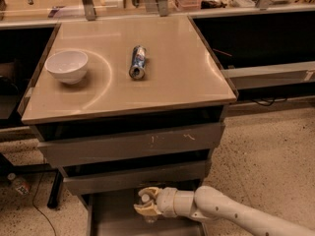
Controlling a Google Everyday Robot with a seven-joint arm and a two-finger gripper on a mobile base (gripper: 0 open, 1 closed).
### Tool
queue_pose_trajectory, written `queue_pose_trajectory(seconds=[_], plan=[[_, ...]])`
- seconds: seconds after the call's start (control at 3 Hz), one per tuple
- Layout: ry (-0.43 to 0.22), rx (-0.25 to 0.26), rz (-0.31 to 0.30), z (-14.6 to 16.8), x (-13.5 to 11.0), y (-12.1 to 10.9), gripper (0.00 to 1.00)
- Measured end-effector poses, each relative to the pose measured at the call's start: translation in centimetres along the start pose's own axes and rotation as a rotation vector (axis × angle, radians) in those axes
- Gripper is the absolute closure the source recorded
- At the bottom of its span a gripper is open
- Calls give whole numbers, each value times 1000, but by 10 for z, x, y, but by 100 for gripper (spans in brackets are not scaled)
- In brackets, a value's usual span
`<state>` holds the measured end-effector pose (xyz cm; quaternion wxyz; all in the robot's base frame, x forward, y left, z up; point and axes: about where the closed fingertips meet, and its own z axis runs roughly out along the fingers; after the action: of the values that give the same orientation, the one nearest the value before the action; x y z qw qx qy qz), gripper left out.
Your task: Pick water bottle from bottom drawer and place on counter
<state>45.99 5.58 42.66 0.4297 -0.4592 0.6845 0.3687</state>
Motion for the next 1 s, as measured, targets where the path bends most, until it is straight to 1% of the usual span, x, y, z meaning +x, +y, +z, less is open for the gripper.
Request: queue_pose_trajectory(seconds=[0.33,0.67,1.0], plan=[[-21,6,17,-12,-21,1,100],[-50,33,7,-37,-58,3,100],[-83,46,-19,-65,-99,1,100]])
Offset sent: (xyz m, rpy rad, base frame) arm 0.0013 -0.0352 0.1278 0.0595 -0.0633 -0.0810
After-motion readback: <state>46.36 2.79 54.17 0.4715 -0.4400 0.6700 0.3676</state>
